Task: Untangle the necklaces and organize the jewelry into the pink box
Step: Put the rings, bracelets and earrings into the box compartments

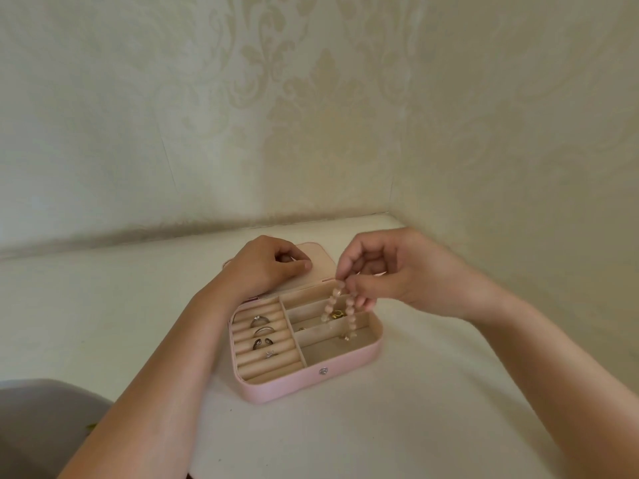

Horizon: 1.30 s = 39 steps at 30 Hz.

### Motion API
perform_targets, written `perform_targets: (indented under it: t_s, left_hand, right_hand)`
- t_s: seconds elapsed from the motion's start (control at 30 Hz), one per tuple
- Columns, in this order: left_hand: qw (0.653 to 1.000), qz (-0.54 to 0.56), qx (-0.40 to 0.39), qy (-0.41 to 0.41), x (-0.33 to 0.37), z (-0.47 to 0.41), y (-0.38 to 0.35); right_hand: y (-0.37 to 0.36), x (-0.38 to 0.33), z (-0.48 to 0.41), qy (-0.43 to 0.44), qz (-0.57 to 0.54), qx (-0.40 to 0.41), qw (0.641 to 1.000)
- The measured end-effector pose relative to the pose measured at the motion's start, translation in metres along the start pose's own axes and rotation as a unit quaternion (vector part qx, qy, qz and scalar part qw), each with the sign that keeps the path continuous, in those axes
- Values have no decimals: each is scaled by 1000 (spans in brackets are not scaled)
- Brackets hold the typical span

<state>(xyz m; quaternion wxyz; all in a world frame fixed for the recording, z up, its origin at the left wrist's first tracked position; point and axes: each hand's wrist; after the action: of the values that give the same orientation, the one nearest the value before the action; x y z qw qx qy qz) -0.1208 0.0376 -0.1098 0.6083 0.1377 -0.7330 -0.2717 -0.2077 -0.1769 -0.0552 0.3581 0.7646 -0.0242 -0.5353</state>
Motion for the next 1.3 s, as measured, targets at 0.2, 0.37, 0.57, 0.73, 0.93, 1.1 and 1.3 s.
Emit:
perform_targets:
  t_s: [0.2,0.37,0.57,0.73,0.93,1.1,1.3]
  left_hand:
    - [1000,-12,2,-11,-3,-1,1]
    - [1000,-11,18,-22,-6,-2,0]
    - [998,2,45,-41,-5,-1,1]
    - [995,-10,94,-42,-7,-2,3]
    - [966,-79,232,82,-29,-9,22]
    - [960,-95,169,203,-36,-9,28]
    - [977,-70,137,145,-24,-5,23]
  right_hand:
    - [-23,-2,1,-31,50,-60,996]
    - [-12,-2,3,-45,235,-66,969]
    - [41,40,1,-134,362,97,918]
    - [65,81,3,-245,399,63,881]
    - [59,77,1,-203,330,51,921]
    - [50,80,-1,-185,309,12,933]
    - [43,80,-6,-176,321,-1,931]
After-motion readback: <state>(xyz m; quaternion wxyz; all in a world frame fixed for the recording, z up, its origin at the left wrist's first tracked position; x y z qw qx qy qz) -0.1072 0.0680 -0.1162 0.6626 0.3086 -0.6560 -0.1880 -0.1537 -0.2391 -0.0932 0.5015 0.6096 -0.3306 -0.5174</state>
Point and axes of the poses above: each hand's wrist, its own z-axis away from the middle knuckle, its own y-axis out of the back of the hand, x = y × z, and after that the axes turned 10 degrees about z, right-handed
